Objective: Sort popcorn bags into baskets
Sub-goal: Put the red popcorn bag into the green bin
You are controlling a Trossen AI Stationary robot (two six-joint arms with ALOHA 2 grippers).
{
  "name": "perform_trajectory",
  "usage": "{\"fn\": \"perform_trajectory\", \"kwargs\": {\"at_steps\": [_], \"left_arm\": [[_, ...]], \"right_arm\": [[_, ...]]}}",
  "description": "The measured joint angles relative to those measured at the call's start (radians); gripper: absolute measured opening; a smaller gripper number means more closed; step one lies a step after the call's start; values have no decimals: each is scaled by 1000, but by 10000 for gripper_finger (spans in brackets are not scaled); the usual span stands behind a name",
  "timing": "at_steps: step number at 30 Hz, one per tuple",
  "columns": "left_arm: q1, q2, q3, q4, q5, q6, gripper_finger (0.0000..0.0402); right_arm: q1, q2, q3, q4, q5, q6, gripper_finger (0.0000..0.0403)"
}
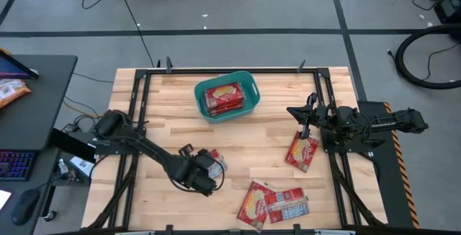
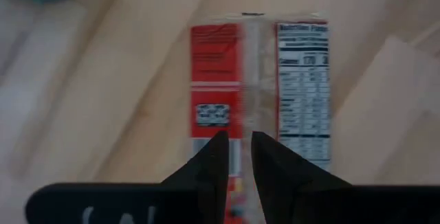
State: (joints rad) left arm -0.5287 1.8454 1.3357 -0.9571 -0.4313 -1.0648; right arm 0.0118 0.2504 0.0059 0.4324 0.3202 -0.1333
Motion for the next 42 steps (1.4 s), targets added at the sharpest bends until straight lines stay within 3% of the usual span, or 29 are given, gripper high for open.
{"fn": "perform_trajectory", "kwargs": {"at_steps": [5,15,19,25,36,42], "left_arm": [[27,3,-52,135,49,-60,82],[84,4,-152,282,109,-27,193],[84,23,-175,300,135,-3,202],[78,60,-186,301,186,28,157],[77,66,-130,267,217,102,13],[77,59,-130,265,215,107,6]], "right_arm": [[0,0,0,0,0,0,20],[0,0,0,0,0,0,20],[0,0,0,0,0,0,20],[0,0,0,1,0,0,20],[0,0,0,1,0,0,20],[0,0,0,0,0,0,20]]}}
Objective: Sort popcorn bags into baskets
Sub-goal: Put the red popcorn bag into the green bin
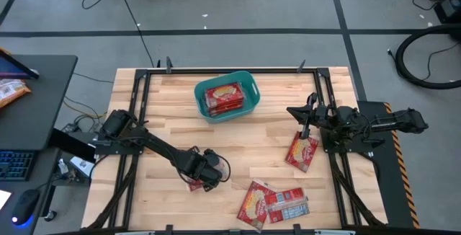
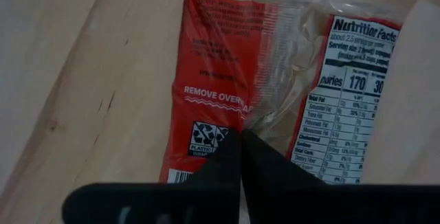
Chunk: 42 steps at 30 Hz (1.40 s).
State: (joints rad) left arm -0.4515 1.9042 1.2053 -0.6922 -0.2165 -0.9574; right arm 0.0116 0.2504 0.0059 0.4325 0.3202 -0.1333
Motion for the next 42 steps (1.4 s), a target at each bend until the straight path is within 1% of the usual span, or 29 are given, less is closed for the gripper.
{"fn": "perform_trajectory", "kwargs": {"at_steps": [3,11,13,17,26,29,34,39,42], "left_arm": [[3,-26,-2,-8,-6,2,4],[23,-107,-1,-9,-97,16,2],[28,-123,-1,-10,-105,32,2],[44,-138,0,3,-115,59,1],[95,-145,0,25,-138,169,1],[124,-155,25,36,-146,239,1],[188,-157,134,27,-183,411,1],[288,-158,244,-5,-232,611,0],[363,-158,290,-26,-243,729,0]], "right_arm": [[0,0,0,0,0,0,20],[0,0,0,0,0,0,20],[0,0,0,0,0,0,20],[0,0,0,0,0,0,20],[0,0,0,0,0,0,20],[0,0,0,0,0,0,20],[0,0,0,0,0,0,20],[0,0,0,0,0,0,20],[0,0,0,0,0,0,20]]}}
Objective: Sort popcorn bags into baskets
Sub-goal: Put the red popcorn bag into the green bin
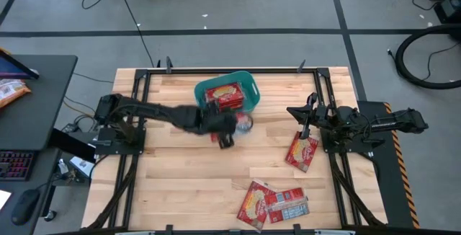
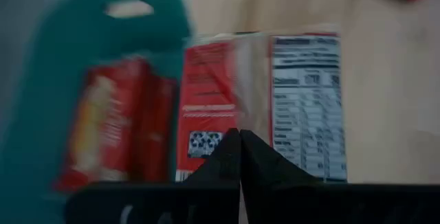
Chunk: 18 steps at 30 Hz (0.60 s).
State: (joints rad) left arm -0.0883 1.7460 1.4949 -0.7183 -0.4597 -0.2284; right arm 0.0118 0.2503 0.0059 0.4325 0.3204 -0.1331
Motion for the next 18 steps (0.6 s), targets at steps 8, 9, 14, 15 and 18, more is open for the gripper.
{"fn": "perform_trajectory", "kwargs": {"at_steps": [8,9,14,15,18], "left_arm": [[247,21,2,-5,75,258,0],[278,24,1,11,99,282,1],[404,50,2,61,129,389,3],[428,59,2,71,133,394,3],[479,86,1,67,208,395,9]], "right_arm": [[0,0,0,0,0,0,20],[0,0,0,0,0,0,20],[0,0,0,0,0,0,20],[0,0,0,0,0,0,20],[0,0,0,-2,0,0,20]]}}
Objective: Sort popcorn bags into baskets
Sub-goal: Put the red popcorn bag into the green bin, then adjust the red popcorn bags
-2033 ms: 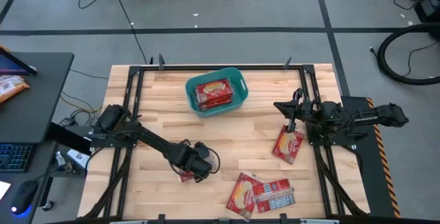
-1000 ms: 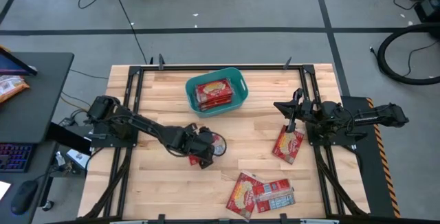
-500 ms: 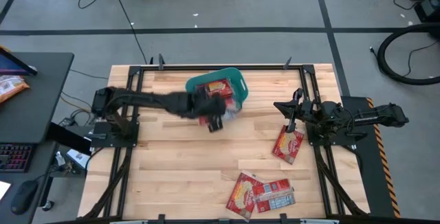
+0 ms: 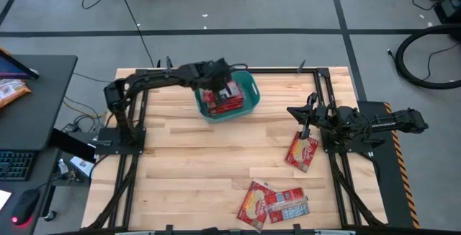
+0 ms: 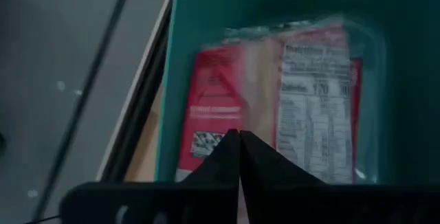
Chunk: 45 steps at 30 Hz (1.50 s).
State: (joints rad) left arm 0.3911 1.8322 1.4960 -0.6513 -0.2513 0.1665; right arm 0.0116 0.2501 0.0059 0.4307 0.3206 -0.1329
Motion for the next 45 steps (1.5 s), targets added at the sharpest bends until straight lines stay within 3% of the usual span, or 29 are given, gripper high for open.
{"fn": "perform_trajectory", "kwargs": {"at_steps": [12,25,34,41,45], "left_arm": [[-45,44,5,19,24,-53,99],[-382,51,3,190,51,-161,98],[-577,188,12,408,74,-294,98],[-681,269,123,365,79,-377,92],[-721,337,224,261,75,-417,81]], "right_arm": [[0,0,0,2,0,0,20],[0,0,0,2,0,0,20],[0,0,0,1,0,0,20],[0,0,0,2,0,0,20],[0,0,0,3,0,0,20]]}}
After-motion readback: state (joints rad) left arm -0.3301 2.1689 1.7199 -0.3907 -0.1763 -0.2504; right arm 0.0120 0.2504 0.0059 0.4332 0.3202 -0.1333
